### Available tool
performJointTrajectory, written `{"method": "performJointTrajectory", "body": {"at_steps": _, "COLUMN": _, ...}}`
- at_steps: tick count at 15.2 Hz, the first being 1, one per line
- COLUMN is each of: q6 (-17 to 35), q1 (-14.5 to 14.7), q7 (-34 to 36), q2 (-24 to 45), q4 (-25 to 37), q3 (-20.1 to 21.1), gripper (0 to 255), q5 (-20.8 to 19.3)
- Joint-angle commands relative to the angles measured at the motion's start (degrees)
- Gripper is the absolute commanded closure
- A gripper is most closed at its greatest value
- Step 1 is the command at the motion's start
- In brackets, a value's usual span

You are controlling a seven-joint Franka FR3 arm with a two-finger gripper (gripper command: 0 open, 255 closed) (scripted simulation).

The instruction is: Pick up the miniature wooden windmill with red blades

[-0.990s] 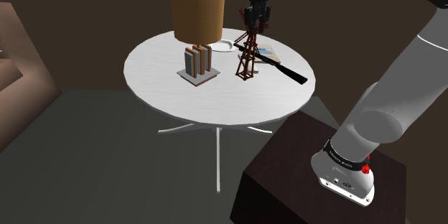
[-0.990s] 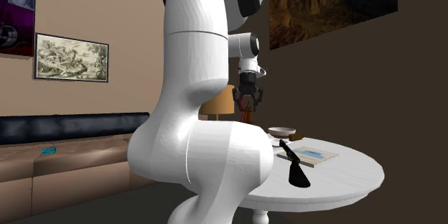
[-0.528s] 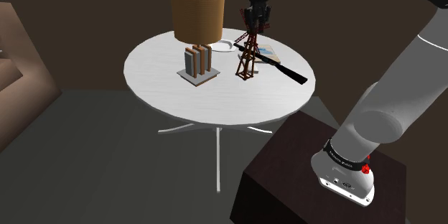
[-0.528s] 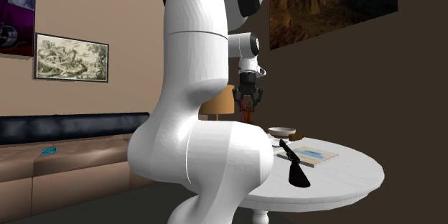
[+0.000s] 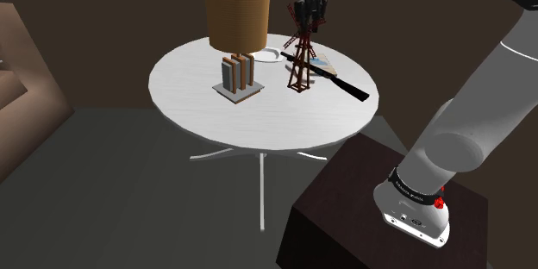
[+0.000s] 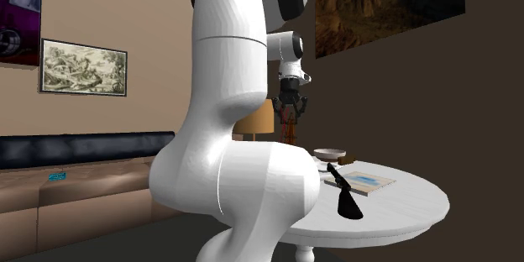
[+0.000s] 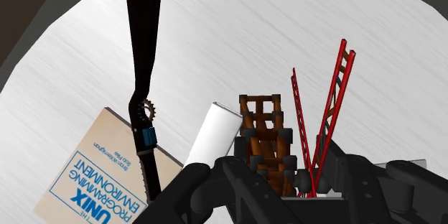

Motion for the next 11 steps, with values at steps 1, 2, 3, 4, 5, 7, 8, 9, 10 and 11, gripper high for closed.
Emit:
{"method": "performJointTrajectory", "body": {"at_steps": 1, "q6": -1.53, "q1": -0.04, "q7": -0.09, "q2": 0.13, "q4": 1.69, "q3": -0.04, "gripper": 255, "q5": -0.01}}
{"method": "performJointTrajectory", "body": {"at_steps": 2, "q6": -2.33, "q1": -0.04, "q7": -0.10, "q2": 0.27, "q4": 2.63, "q3": -0.04, "gripper": 255, "q5": 0.00}}
{"method": "performJointTrajectory", "body": {"at_steps": 3, "q6": -3.14, "q1": -0.04, "q7": -0.11, "q2": 0.42, "q4": 3.58, "q3": -0.05, "gripper": 255, "q5": 0.02}}
{"method": "performJointTrajectory", "body": {"at_steps": 4, "q6": -3.95, "q1": -0.04, "q7": -0.13, "q2": 0.59, "q4": 4.56, "q3": -0.05, "gripper": 255, "q5": 0.03}}
{"method": "performJointTrajectory", "body": {"at_steps": 5, "q6": -4.76, "q1": -0.05, "q7": -0.14, "q2": 0.77, "q4": 5.55, "q3": -0.06, "gripper": 255, "q5": 0.05}}
{"method": "performJointTrajectory", "body": {"at_steps": 7, "q6": -6.41, "q1": -0.05, "q7": -0.18, "q2": 1.18, "q4": 7.61, "q3": -0.07, "gripper": 255, "q5": 0.08}}
{"method": "performJointTrajectory", "body": {"at_steps": 8, "q6": -7.24, "q1": -0.06, "q7": -0.20, "q2": 1.42, "q4": 8.67, "q3": -0.08, "gripper": 255, "q5": 0.10}}
{"method": "performJointTrajectory", "body": {"at_steps": 9, "q6": -8.08, "q1": -0.07, "q7": -0.22, "q2": 1.66, "q4": 9.76, "q3": -0.09, "gripper": 255, "q5": 0.12}}
{"method": "performJointTrajectory", "body": {"at_steps": 10, "q6": -8.20, "q1": -0.07, "q7": -0.22, "q2": 1.69, "q4": 9.91, "q3": -0.09, "gripper": 255, "q5": 0.13}}
{"method": "performJointTrajectory", "body": {"at_steps": 11, "q6": -8.20, "q1": -0.07, "q7": -0.23, "q2": 1.70, "q4": 9.92, "q3": -0.09, "gripper": 255, "q5": 0.13}}
